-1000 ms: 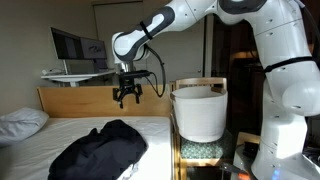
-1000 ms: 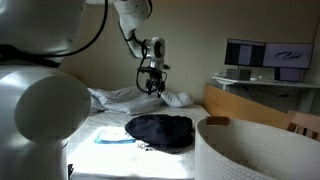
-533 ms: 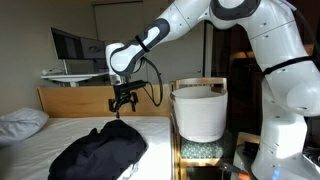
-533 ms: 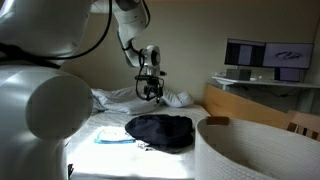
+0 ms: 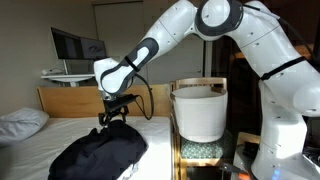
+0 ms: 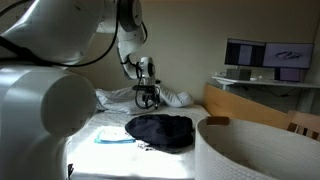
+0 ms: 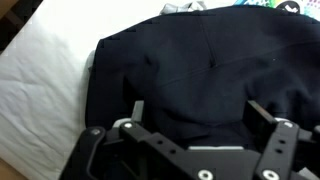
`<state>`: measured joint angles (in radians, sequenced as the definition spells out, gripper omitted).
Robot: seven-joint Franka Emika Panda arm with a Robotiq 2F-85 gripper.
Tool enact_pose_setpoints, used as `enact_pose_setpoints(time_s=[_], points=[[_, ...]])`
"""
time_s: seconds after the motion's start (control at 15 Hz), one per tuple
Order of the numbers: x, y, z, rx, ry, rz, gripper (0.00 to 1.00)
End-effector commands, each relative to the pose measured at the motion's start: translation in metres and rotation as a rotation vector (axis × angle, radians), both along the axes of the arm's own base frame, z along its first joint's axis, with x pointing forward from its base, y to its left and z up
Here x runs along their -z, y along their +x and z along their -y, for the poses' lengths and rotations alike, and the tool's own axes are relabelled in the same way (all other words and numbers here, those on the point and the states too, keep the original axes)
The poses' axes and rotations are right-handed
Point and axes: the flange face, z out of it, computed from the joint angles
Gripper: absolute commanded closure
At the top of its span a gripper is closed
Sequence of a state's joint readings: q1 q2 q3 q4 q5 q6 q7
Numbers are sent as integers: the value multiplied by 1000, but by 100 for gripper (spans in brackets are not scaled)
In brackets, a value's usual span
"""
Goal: Put the things on the bed in the laundry hamper
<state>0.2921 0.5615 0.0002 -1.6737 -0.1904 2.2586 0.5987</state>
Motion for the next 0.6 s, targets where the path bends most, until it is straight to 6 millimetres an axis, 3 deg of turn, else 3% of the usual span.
enact_pose_setpoints(time_s=[0.0,0.33,0.53], points=[[6,2,0,1,-4,-7,0],[7,8,1,5,-6,-4,0],[23,26,-1,11,1,-5,0]])
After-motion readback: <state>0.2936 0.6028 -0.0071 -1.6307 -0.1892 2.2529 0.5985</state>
